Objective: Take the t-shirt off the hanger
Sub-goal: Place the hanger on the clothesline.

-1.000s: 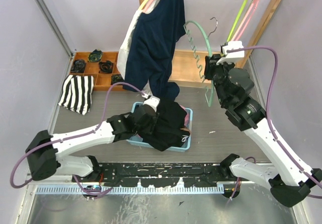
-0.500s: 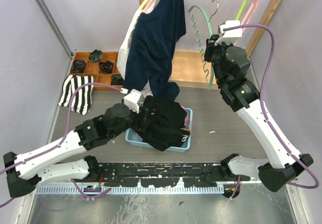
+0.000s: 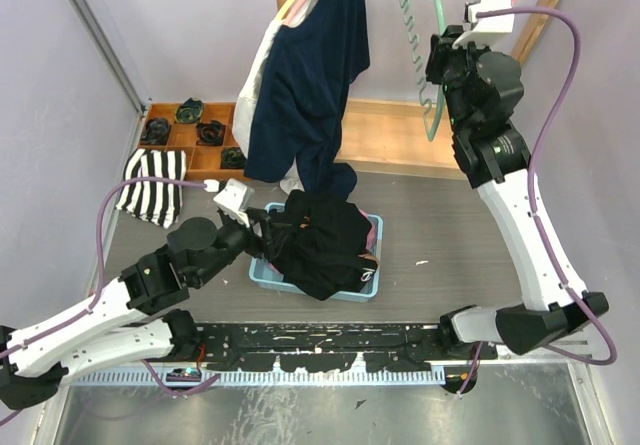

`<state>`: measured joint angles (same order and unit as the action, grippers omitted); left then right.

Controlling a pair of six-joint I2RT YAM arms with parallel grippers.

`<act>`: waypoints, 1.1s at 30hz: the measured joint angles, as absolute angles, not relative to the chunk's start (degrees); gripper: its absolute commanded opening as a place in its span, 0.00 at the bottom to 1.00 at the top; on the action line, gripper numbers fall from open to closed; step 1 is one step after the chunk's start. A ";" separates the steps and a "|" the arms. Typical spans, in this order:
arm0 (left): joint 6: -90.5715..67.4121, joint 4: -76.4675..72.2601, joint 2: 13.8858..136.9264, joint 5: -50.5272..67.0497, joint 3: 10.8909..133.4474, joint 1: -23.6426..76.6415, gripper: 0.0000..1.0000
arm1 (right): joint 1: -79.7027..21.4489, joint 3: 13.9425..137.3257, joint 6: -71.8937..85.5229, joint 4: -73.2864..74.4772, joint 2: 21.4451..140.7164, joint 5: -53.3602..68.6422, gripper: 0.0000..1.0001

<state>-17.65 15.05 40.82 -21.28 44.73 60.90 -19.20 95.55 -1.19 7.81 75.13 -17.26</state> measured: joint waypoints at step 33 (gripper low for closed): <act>-17.52 13.91 39.92 -22.94 43.57 60.90 0.74 | -8.38 108.66 9.85 9.56 92.75 -3.11 0.31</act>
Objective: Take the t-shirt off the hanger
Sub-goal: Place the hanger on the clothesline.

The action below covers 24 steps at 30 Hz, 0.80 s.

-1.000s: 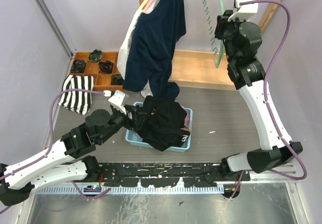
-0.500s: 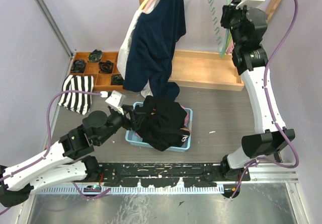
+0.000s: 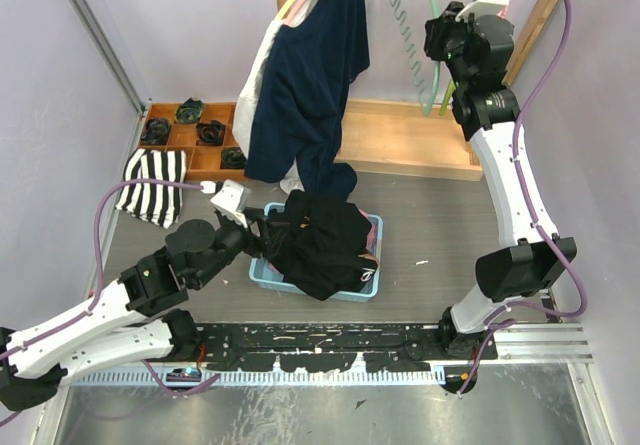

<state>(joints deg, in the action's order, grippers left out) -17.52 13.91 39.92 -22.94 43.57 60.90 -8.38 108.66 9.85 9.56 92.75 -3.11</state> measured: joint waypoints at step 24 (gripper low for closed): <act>-13.45 14.02 45.23 -29.12 51.35 60.90 0.83 | -22.17 110.28 10.68 9.72 80.79 -3.97 0.68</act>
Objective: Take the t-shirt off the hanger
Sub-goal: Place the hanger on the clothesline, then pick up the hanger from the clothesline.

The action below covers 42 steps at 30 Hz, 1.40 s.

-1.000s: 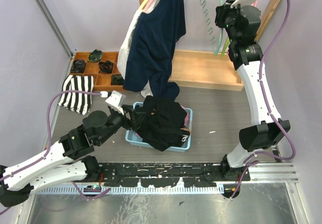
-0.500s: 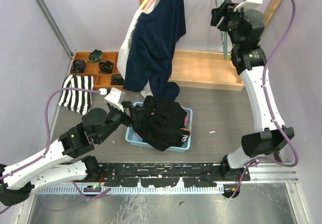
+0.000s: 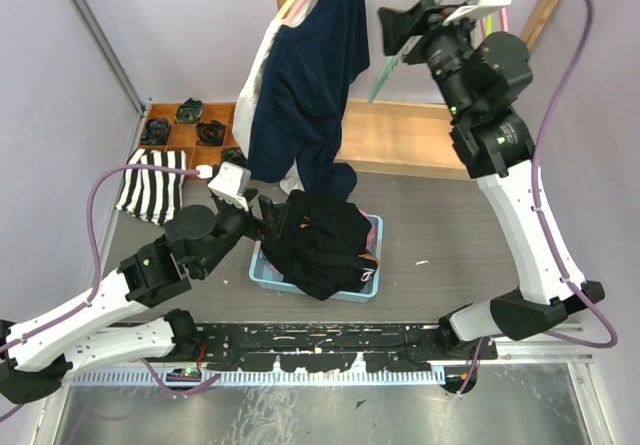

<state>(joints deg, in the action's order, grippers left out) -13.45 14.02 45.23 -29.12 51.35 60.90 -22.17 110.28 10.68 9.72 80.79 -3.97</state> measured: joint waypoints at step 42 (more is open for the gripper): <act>-18.50 19.66 39.33 -27.11 51.18 60.90 0.86 | -41.10 129.34 18.24 12.36 111.02 -17.06 0.67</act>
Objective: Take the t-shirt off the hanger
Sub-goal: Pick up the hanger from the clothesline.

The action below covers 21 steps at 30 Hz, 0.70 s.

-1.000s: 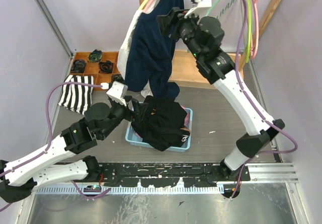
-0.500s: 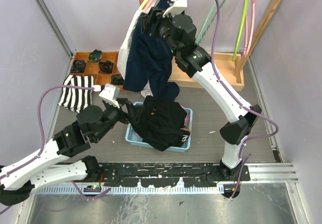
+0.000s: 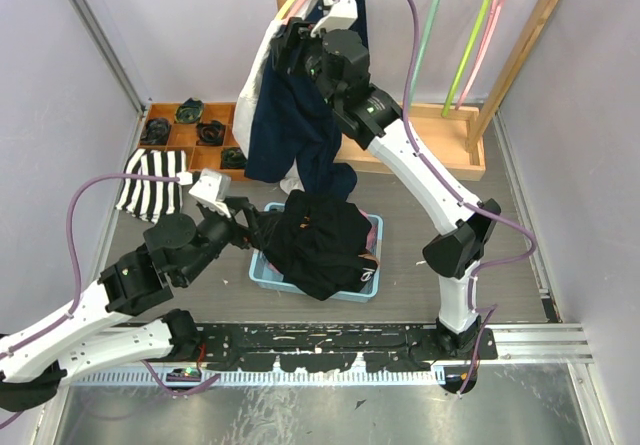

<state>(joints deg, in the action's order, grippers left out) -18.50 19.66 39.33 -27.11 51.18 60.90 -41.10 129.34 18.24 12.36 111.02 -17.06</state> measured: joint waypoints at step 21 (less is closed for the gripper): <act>-18.44 20.08 38.68 -27.20 50.39 60.90 0.86 | -41.56 135.59 21.02 17.98 114.96 -22.87 0.66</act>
<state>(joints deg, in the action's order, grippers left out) -18.44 20.08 38.68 -27.20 50.39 60.90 -41.56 135.59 21.02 17.98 114.96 -22.87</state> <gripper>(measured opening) 0.858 0.665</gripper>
